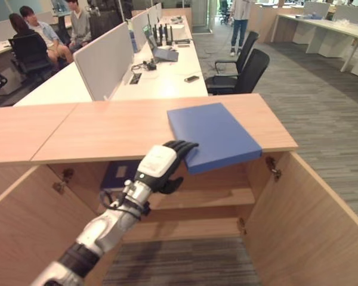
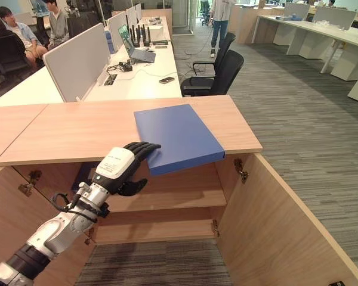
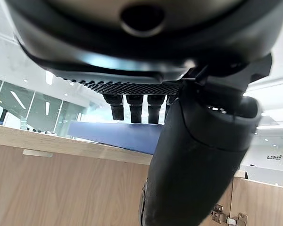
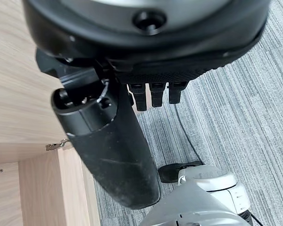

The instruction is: Put the empty folder in the office cabinet

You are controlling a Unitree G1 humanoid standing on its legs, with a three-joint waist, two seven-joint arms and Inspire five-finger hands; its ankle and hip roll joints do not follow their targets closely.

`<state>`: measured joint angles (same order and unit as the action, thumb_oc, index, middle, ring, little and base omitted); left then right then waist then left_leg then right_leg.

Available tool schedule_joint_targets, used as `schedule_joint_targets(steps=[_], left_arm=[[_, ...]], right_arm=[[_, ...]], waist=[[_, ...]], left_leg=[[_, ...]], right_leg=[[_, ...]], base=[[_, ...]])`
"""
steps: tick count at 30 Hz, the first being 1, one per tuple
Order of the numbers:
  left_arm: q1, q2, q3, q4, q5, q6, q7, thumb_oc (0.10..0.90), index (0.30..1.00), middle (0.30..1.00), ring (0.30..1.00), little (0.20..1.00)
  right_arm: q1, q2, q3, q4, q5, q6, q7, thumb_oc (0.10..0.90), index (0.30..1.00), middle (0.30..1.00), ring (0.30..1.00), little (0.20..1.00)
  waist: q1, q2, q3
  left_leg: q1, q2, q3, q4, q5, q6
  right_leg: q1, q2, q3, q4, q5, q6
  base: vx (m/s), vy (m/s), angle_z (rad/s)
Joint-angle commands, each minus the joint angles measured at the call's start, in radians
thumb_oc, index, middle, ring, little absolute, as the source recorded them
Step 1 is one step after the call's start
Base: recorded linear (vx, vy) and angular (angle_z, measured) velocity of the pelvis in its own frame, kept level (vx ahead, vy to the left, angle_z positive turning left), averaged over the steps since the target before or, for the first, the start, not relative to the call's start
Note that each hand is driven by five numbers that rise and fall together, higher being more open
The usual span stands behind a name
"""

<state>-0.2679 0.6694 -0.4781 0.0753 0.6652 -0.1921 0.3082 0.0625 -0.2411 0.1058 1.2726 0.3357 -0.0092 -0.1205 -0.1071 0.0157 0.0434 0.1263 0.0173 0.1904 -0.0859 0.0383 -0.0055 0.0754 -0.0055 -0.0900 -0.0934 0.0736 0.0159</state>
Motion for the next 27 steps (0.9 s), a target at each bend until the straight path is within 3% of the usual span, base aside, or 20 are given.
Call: schedule_joint_targets(steps=[1,27], left_arm=[[-0.199,-0.049,0.012,0.052,0.03,0.021,0.084,0.8,0.9,0.9,0.9,0.9],[-0.245,-0.117,-0.015,0.104,0.037,0.054,0.144,0.8,0.9,0.9,0.9,0.9]], right_arm=[[-0.076,-0.029,0.027,0.062,0.005,-0.016,-0.03,0.8,0.9,0.9,0.9,0.9],[-0.089,-0.019,0.035,0.077,0.003,-0.016,-0.054,0.8,0.9,0.9,0.9,0.9]], waist=[[-0.013,-0.036,-0.017],[-0.025,-0.038,-0.023]], left_leg=[[0.011,0.017,0.003,-0.001,-0.093,-0.043],[0.024,0.016,0.01,-0.001,-0.1,-0.042]], right_leg=[[0.036,-0.048,-0.029,0.006,-0.068,0.098],[0.041,-0.046,-0.02,0.006,-0.068,0.095]], base=[[0.0,0.0,0.0],[0.0,0.0,0.0]])
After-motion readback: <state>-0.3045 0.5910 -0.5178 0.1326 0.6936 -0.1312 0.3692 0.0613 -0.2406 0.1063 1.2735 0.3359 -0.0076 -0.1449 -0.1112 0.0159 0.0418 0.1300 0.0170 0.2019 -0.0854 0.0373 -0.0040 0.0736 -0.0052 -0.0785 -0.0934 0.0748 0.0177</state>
